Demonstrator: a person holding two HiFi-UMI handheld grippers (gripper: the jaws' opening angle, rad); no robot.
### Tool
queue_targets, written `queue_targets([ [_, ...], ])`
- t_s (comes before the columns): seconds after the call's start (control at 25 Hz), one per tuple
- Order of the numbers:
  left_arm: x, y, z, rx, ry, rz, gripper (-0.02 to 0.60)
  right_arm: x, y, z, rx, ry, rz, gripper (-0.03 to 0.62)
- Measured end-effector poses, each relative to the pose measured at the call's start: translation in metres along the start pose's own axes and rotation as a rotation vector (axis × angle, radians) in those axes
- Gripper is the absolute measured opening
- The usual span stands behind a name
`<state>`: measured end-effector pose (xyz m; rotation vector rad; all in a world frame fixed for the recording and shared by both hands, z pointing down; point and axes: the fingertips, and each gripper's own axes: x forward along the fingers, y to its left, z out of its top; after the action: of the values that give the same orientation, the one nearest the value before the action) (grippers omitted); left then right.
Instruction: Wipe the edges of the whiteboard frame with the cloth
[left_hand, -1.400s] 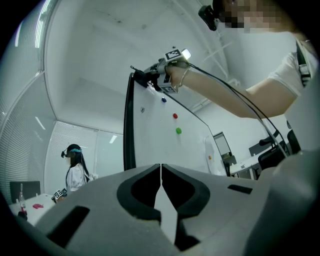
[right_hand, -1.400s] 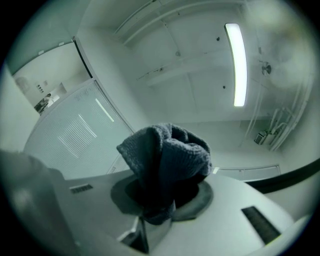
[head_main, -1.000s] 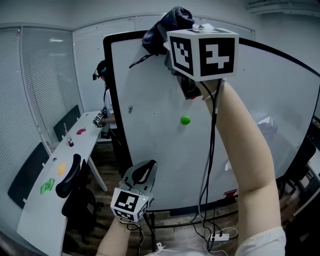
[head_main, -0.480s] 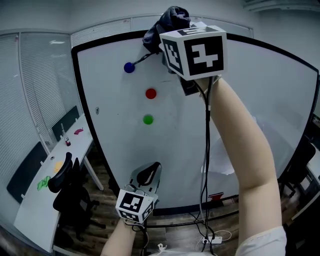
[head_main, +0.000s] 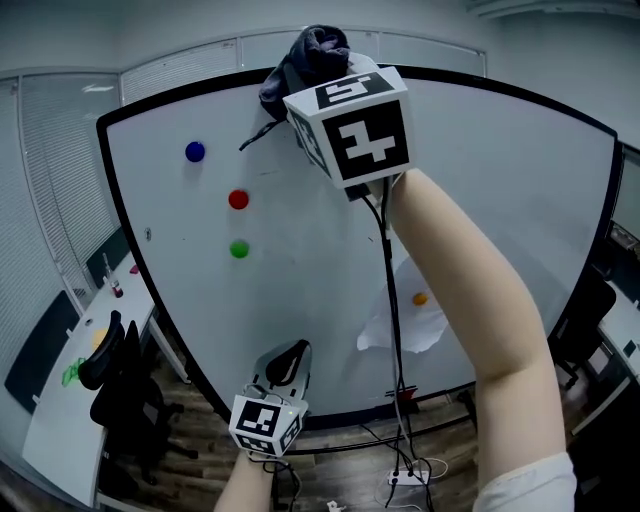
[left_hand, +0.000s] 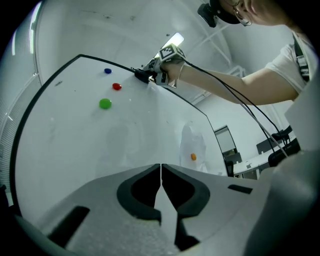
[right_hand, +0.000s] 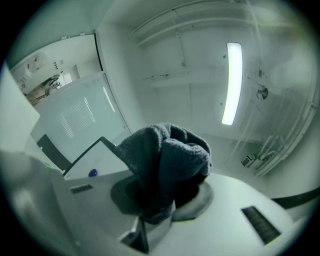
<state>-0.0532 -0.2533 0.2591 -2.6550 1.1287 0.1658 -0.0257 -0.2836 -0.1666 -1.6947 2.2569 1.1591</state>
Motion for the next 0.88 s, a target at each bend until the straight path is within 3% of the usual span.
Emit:
queue_targets([
  [0.44, 0.029, -0.017, 0.0, 0.023, 0.008, -0.166, 0.024, -0.017, -0.049, -0.004, -0.045, 0.015, -0.108, 0.077],
  [0.64, 0.041, -0.02, -0.001, 0.028, 0.009, -0.2, 0.024, -0.019, -0.057, -0.006, -0.001, 0.005, -0.098, 0.077],
  [0.88, 0.056, -0.035, 0.002, 0.041, -0.008, -0.242, 0.024, -0.023, -0.066, -0.008, -0.022, 0.033, -0.097, 0.077],
])
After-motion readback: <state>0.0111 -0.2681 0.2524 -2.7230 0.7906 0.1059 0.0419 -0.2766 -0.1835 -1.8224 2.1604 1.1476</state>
